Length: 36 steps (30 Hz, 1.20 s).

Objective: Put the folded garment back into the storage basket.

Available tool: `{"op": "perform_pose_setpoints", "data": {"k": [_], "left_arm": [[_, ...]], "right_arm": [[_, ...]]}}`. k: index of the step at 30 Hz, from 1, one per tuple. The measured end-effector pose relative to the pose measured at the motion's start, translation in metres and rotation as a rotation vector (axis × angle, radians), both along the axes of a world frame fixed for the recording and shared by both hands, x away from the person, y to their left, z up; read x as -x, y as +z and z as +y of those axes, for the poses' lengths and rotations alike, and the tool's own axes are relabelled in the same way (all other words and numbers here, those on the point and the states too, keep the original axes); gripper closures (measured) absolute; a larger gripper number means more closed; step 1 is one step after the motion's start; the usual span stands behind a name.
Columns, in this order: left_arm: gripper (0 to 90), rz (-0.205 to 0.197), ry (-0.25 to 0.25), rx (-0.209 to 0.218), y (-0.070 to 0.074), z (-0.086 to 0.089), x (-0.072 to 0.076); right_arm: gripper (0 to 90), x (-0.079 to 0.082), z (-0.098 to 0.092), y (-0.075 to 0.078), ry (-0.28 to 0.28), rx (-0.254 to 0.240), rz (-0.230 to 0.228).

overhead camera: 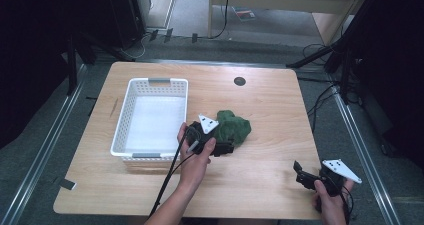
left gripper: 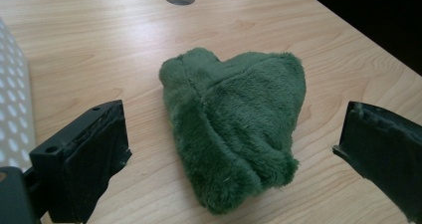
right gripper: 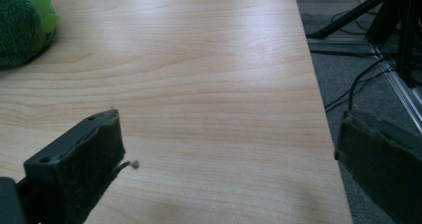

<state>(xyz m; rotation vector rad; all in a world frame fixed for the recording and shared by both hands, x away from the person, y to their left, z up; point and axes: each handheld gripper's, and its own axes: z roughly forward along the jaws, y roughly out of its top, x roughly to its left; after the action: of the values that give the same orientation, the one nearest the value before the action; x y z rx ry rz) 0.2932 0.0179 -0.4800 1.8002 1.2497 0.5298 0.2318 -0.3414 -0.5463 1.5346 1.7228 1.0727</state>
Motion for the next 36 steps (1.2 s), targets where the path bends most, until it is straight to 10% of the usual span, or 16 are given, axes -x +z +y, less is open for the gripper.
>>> {"op": "perform_pose_setpoints", "data": {"k": [14,29,36], "left_arm": [[0.0,0.076,0.008,-0.080,-0.036,-0.031,-0.022],[0.0,0.118,0.003,-0.077,-0.058,-0.038,-0.033],[15.1,0.122,0.040,-0.099,-0.059,-0.038,-0.032]], "right_arm": [[0.0,0.000,0.000,0.000,0.003,-0.003,-0.001],[0.0,0.000,0.000,0.000,0.003,-0.003,0.003],[0.0,-0.001,0.000,0.000,0.004,0.001,0.004]]}}
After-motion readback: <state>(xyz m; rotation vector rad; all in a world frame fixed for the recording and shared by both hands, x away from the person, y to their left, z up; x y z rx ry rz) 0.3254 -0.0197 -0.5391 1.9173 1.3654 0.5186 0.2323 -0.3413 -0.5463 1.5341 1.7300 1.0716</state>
